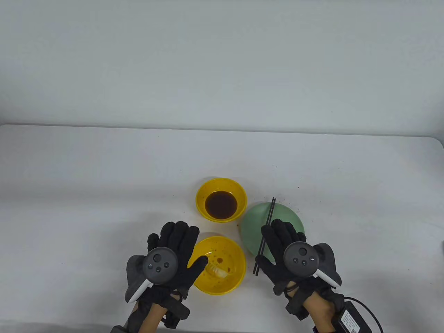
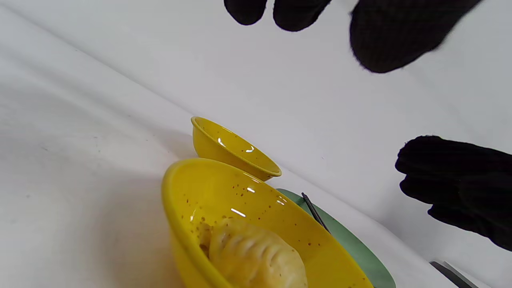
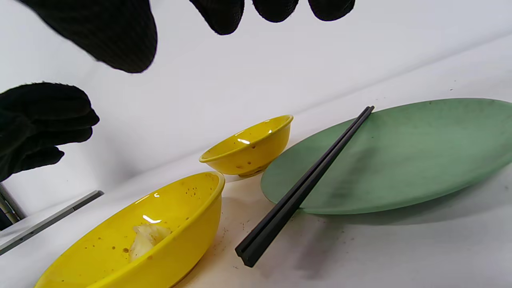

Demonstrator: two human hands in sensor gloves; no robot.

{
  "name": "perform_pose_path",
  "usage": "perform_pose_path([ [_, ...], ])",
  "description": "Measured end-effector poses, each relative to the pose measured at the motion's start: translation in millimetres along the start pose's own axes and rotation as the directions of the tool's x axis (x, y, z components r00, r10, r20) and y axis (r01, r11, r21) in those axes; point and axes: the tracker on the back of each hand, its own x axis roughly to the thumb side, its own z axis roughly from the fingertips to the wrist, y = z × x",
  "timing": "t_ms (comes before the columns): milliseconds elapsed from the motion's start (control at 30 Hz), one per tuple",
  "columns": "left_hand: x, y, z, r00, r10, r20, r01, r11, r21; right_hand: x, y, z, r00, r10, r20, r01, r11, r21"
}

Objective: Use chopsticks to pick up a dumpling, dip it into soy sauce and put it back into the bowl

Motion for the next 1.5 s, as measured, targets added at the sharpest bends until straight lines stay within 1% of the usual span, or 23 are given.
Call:
perform_pose_path([
  [167, 0.1, 0.0, -0.1, 1.0, -0.005, -0.003, 0.005, 1.0, -0.007, -2.8, 4.3, -2.4, 1.0, -0.014, -0.01, 0.014, 0.999, 0.029],
  [467, 0.8, 0.6, 0.3, 1.0, -0.006, 0.0, 0.006, 1.0, 0.0, -3.1, 3.8, -2.4, 0.999, -0.029, -0.015, 0.029, 0.999, 0.035],
  [833, 1.4, 0.0, 0.3, 1.0, -0.015, 0.005, 0.015, 1.0, -0.006, -4.8, 2.1, -2.1, 0.999, -0.037, -0.018, 0.037, 0.999, 0.025],
  [1033, 1.3, -2.4, -1.0, 1.0, -0.028, 0.0, 0.028, 0.999, -0.034, -5.1, 1.2, -1.7, 0.999, -0.037, -0.021, 0.038, 0.999, 0.023],
  [1267, 1.5, -3.0, -1.0, 0.999, -0.033, -0.005, 0.033, 0.999, -0.037, -9.1, -0.1, -1.4, 0.998, -0.046, -0.03, 0.046, 0.999, 0.01],
  [1500, 2.2, -4.1, -1.2, 0.999, -0.052, -0.012, 0.051, 0.997, -0.051, -19.9, 6.2, -11.0, 0.997, -0.04, -0.061, 0.042, 0.998, 0.037],
])
